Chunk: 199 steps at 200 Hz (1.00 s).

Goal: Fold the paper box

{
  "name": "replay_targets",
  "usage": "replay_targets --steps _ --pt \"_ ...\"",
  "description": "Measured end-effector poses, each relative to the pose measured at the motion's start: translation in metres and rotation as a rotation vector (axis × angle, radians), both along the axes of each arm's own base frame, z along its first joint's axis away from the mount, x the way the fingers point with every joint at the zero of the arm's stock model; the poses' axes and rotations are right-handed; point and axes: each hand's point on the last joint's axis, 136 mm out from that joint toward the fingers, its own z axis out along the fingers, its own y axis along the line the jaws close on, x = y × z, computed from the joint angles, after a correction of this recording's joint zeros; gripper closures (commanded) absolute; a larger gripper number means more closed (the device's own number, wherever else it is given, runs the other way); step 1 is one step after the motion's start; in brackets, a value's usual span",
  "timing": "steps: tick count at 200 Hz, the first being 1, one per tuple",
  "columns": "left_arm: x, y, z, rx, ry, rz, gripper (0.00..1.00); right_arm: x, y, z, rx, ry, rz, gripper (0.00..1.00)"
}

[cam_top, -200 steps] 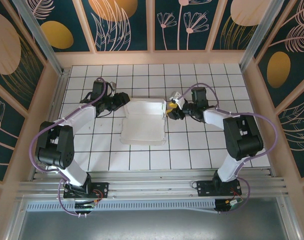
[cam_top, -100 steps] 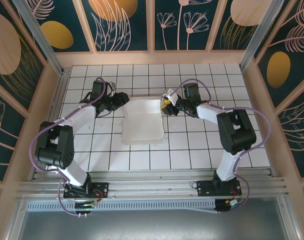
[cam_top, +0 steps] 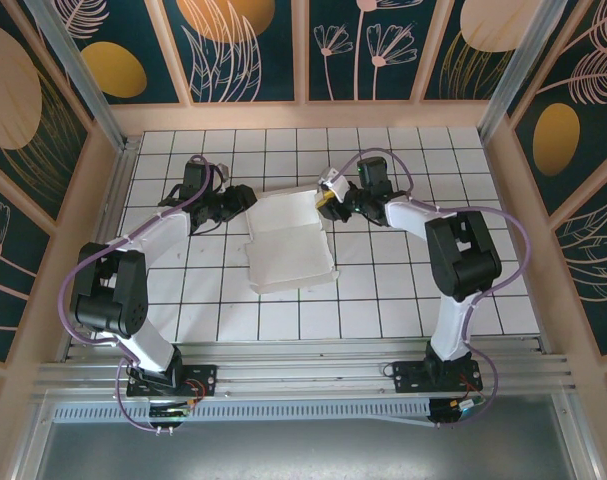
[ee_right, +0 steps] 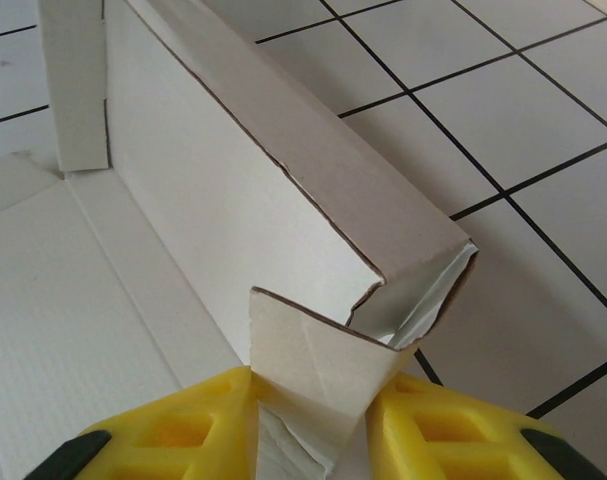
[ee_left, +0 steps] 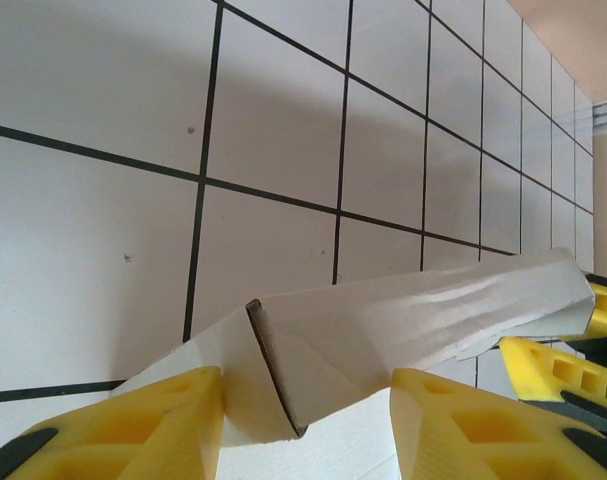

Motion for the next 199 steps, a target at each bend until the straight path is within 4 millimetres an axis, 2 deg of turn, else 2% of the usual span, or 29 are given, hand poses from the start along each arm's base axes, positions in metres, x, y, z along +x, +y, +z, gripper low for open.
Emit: replay_targets --steps 20,42,81,117,168,199 --pt "-0.001 -0.001 -0.001 0.008 -0.003 -0.006 0.55 0.0 0.002 0.0 0.007 0.017 -0.014 0.69" --pt "-0.002 -0.003 -0.002 0.022 -0.003 -0.01 0.6 0.003 0.003 -0.001 0.006 0.024 -0.046 0.69" --pt "-0.011 -0.005 -0.014 0.034 0.018 -0.016 0.6 0.011 0.01 -0.007 -0.012 0.027 -0.116 0.69" --pt "-0.022 -0.007 -0.026 0.048 0.062 -0.029 0.6 0.013 0.017 -0.02 -0.041 0.047 -0.15 0.7" --pt "-0.023 -0.008 -0.025 0.048 0.058 -0.03 0.59 0.013 0.017 -0.023 -0.052 0.042 -0.168 0.7" --pt "-0.022 -0.009 -0.015 0.044 0.027 -0.036 0.59 0.002 0.015 -0.035 -0.078 0.057 -0.177 0.73"
